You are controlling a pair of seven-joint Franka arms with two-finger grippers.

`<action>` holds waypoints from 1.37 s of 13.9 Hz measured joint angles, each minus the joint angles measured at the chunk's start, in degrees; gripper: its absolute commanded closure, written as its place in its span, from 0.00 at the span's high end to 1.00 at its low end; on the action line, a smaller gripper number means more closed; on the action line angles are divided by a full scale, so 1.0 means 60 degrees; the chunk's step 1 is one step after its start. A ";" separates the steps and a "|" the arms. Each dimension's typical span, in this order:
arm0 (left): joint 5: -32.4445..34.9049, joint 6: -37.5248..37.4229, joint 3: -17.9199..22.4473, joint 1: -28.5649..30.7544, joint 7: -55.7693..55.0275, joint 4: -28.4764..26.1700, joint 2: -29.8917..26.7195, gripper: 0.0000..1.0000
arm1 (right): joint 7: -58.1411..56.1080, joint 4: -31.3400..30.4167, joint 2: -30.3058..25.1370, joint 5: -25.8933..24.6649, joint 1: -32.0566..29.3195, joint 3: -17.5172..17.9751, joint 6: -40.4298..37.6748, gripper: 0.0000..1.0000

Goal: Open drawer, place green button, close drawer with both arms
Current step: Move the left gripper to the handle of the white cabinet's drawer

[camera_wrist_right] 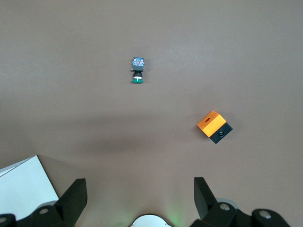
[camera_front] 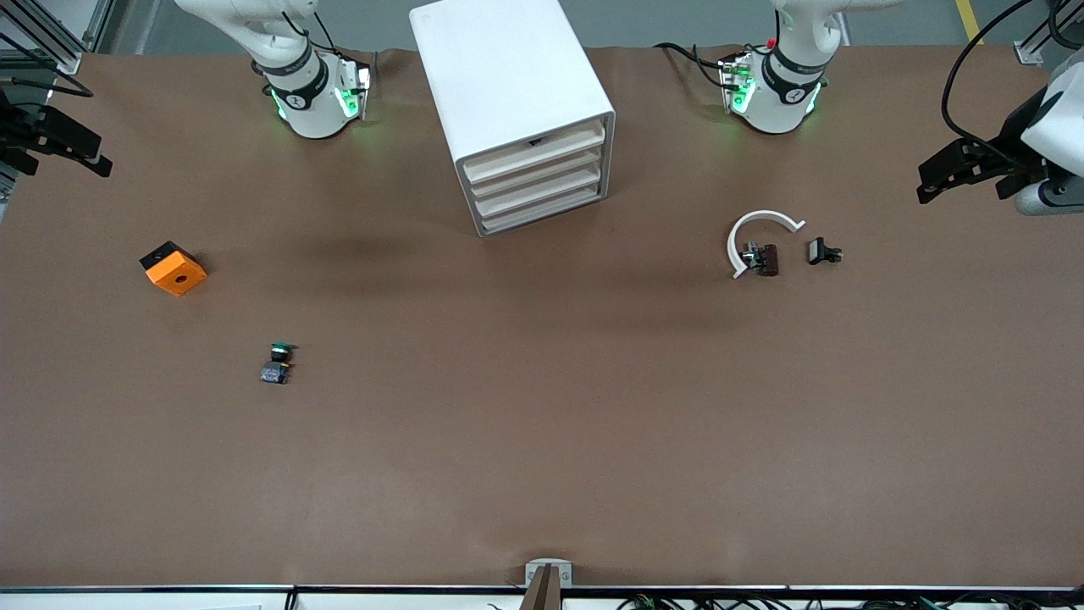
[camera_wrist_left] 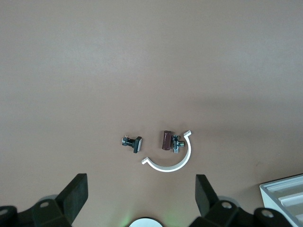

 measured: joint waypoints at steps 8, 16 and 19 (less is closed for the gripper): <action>-0.0001 -0.0031 0.0003 0.0013 -0.0241 -0.0072 0.0777 1.00 | 0.0000 -0.0004 0.0000 0.0001 0.0000 0.0008 0.0001 1.00; -0.1192 0.0601 -0.0270 -0.0315 -0.5282 -0.0266 0.4109 1.00 | 0.0000 -0.0022 -0.0003 0.0007 0.0000 0.0045 0.0003 1.00; -0.1199 0.0700 -0.0275 -0.0720 -0.7517 -0.0266 0.5036 1.00 | -0.0002 -0.0015 -0.0005 0.0007 0.0000 0.0042 0.0011 1.00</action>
